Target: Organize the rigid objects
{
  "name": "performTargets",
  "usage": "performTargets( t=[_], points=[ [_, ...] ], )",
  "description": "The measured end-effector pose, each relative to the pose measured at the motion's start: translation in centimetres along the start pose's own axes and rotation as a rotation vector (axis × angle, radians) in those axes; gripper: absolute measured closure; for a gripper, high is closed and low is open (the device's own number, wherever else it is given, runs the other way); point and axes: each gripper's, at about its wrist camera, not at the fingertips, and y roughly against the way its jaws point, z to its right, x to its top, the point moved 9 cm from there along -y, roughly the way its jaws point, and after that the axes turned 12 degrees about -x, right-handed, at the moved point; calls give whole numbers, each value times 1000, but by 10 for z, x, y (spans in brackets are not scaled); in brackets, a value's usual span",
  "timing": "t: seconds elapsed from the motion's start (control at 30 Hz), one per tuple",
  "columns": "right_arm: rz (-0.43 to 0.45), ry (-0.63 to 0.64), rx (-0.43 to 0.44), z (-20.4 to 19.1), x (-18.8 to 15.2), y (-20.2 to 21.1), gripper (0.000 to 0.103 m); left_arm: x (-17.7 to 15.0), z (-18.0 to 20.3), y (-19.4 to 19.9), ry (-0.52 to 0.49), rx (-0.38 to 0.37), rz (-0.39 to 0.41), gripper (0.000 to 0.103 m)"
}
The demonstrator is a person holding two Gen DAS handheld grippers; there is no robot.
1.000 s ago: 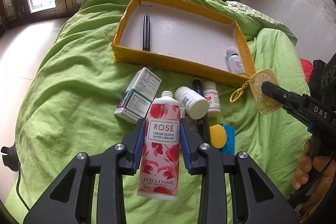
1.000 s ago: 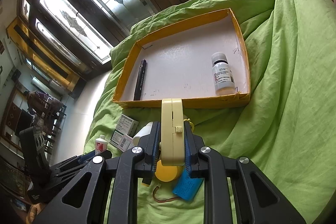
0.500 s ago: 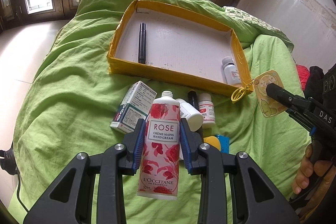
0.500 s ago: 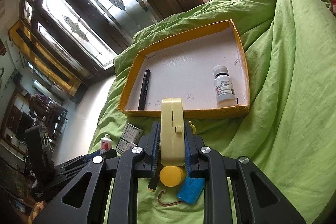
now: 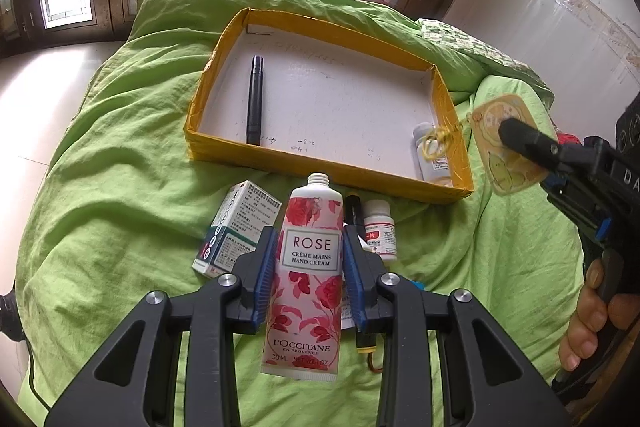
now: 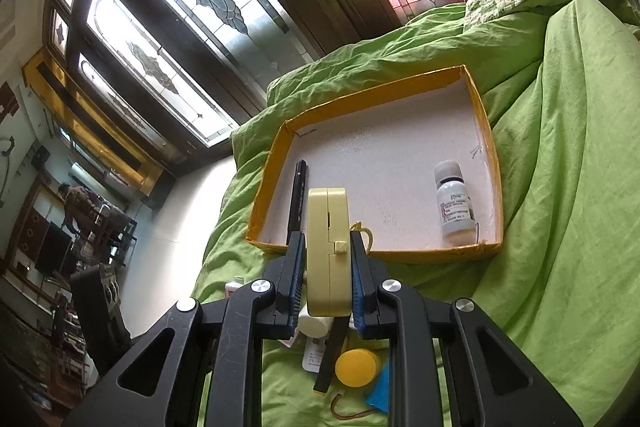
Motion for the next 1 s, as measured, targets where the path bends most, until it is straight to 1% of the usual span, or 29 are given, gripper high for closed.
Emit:
performTargets(
  t=[0.23, 0.57, 0.77, 0.9, 1.0],
  points=[
    [6, 11, 9, -9, 15, -12, 85, 14, 0, 0, -7, -3, 12, 74],
    [0, 21, -9, -4, 26, -23, 85, 38, 4, -5, -21, -15, 21, 74],
    [21, 53, -25, -6, 41, -21, 85, 49, 6, -6, -30, -16, 29, 74],
    [33, 54, -23, 0, 48, -21, 85, 53, 4, -8, -36, -10, 27, 74],
    [23, 32, -18, 8, 47, -25, 85, 58, 3, -11, -30, -13, 26, 74]
  ],
)
